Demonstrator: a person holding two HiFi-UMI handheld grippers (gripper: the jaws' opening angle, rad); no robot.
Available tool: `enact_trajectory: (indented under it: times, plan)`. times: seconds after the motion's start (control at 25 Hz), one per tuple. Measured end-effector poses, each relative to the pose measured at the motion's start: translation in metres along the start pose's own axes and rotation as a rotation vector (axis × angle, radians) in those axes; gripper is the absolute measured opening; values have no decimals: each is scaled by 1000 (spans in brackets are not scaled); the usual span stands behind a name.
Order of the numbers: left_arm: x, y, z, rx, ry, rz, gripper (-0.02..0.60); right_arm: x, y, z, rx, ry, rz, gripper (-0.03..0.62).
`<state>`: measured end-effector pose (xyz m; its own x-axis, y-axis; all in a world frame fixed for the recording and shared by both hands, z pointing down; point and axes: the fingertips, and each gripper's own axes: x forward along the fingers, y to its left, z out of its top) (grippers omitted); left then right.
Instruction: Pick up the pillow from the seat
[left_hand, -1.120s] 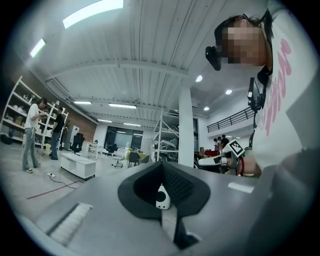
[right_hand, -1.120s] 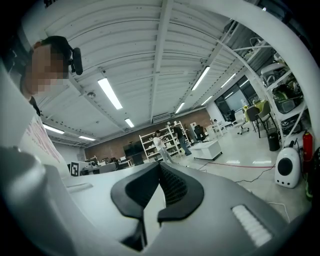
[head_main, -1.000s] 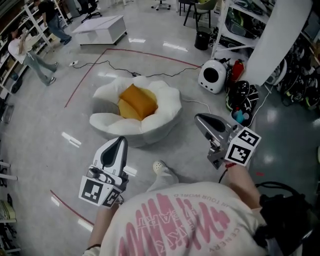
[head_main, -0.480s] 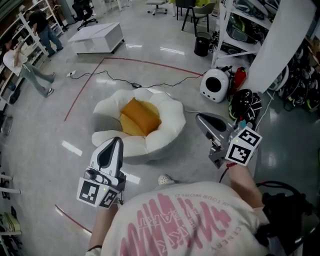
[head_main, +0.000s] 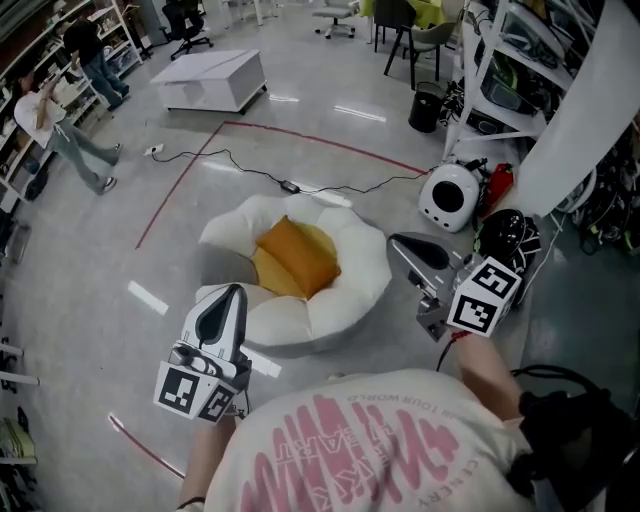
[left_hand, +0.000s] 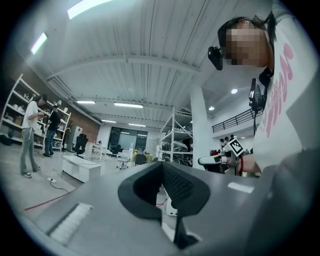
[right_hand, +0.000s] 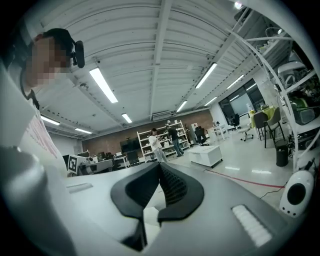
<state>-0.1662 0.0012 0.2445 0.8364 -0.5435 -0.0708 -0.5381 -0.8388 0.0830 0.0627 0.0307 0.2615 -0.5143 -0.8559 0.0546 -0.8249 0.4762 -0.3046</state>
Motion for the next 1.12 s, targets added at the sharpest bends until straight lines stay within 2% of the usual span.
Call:
enact_trajectory:
  times: [0.24,0.6,0.72,0.96,1.12]
  plan:
    - [13,21,-1,-15,4,16,14,27,-16,4,12,18,4,6]
    - [12,21,-21,-42,24,37,14,42,-24,-6,33,48,24,6]
    - [10,25,-22,-49,34,71,14,50,-26,-3,35,59,44,6]
    - [13,45,-27,-61,42,183,12,79,-33,0,16,98,134,6]
    - [25,53,-25,-37,42,221,14,102,-51,10,7,101,183,6]
